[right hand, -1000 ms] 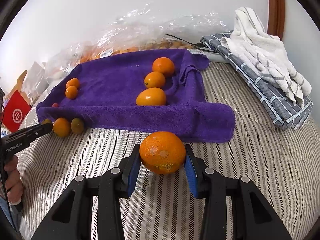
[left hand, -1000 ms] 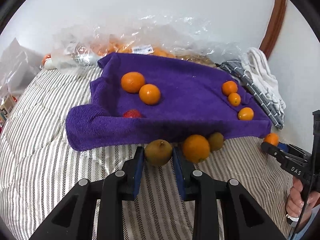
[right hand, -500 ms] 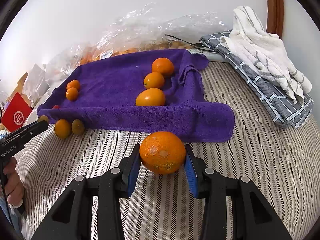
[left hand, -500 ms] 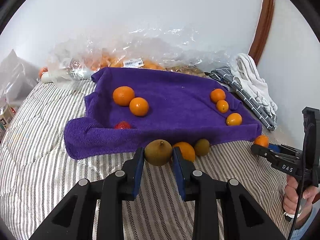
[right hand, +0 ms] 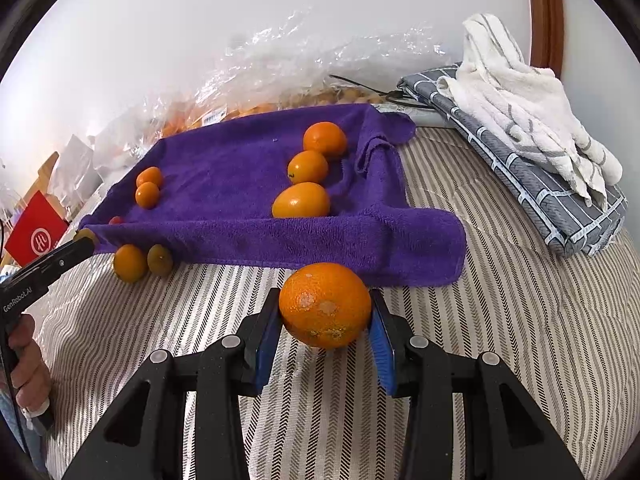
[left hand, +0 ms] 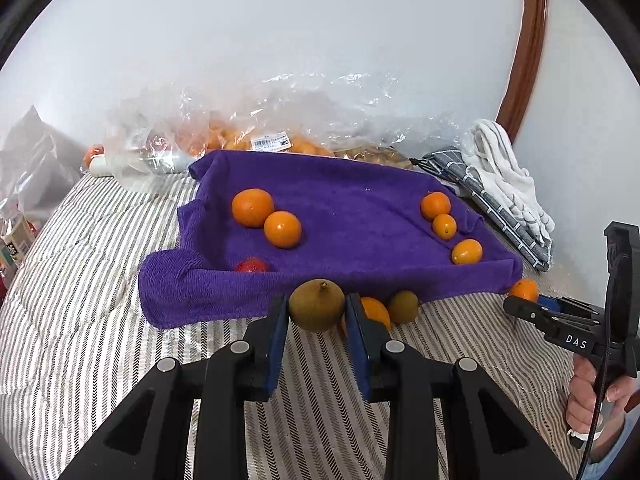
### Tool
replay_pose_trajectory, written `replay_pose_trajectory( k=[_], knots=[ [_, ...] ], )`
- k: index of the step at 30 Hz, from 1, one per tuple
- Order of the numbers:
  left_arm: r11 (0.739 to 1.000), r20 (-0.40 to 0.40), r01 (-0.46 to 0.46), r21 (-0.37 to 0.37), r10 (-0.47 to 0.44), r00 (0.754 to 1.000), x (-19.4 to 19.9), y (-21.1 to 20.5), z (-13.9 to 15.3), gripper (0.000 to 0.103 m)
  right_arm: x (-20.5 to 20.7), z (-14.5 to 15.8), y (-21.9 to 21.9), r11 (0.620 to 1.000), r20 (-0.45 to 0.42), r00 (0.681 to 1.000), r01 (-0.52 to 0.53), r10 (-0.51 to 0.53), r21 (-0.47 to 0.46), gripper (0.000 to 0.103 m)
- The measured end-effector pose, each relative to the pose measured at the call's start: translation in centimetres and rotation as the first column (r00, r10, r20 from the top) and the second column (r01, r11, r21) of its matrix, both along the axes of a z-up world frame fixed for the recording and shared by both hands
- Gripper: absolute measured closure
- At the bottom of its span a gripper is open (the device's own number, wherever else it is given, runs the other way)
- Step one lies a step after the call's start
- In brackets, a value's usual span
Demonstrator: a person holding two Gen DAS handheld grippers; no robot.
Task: Organize fruits
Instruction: 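Carry both fruits onto the purple towel and open both grippers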
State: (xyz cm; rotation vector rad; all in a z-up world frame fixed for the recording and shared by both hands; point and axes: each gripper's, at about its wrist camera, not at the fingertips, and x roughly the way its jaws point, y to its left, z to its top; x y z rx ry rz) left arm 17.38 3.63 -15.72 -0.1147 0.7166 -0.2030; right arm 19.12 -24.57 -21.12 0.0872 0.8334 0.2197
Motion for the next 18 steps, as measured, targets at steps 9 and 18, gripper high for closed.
replay_pose_trajectory(
  k=[9, 18],
  knots=[
    [0.998, 0.02, -0.012, -0.059, 0.013, 1.0, -0.2, 1.1, 0.7, 0.076, -0.5, 0.4, -0.1, 0.999, 0.018, 1.0, -0.009, 0.009, 0.032, 0.062],
    [0.99, 0.048, -0.02, -0.14, 0.027, 0.999, 0.6, 2.9, 4.8, 0.076, -1.1, 5.1, 2.0, 0.998, 0.053, 0.997, -0.062, 0.063, -0.015, 0.062]
  ],
)
